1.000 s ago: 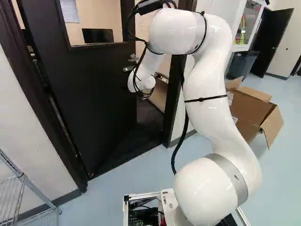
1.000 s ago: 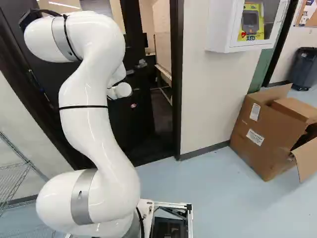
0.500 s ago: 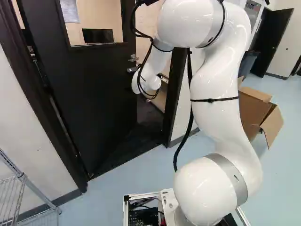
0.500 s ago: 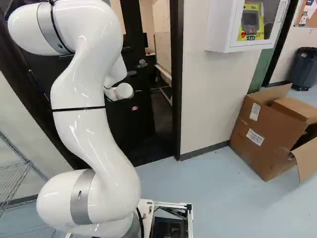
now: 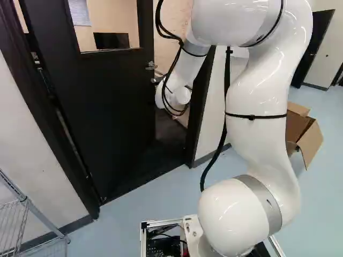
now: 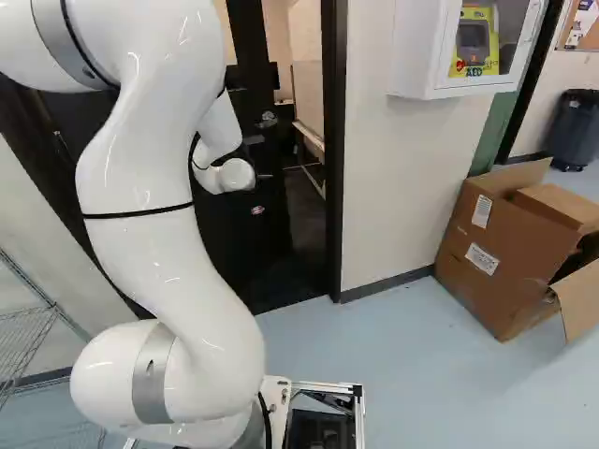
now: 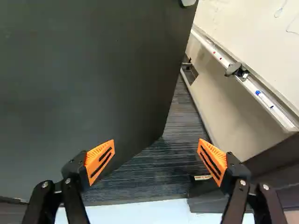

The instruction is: Open the door and move inside

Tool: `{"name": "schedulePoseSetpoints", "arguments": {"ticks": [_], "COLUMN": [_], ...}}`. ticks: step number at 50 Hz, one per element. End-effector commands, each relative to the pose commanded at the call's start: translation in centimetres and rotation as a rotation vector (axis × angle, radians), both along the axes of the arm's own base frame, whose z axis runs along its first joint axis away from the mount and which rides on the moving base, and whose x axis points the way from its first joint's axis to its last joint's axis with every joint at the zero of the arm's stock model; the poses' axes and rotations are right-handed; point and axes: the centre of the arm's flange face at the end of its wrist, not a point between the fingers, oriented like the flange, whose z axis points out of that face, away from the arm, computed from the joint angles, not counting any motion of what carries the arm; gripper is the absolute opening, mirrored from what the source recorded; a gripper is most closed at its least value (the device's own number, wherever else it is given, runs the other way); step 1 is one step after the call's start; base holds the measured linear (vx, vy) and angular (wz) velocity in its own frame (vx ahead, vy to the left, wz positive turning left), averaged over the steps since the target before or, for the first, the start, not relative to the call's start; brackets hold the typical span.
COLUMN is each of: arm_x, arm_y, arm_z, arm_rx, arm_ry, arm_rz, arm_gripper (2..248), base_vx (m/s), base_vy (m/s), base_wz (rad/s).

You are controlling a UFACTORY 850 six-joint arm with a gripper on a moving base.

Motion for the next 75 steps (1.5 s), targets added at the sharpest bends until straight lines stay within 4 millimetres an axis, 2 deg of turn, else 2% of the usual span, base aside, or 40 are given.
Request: {"name": "schedulePoseSetpoints", "arguments": {"ticks": [75], "arm_x": [-9.7], "arm_y": [-11.5], "arm_z": [0.6], "arm_rx": [0.073], "arm_ry": [0.045], "arm_rz": [-0.351], "arm_gripper": [247], "base_vx": [0.000], "base_vy": [0.000], "base_wz": [0.000]}}
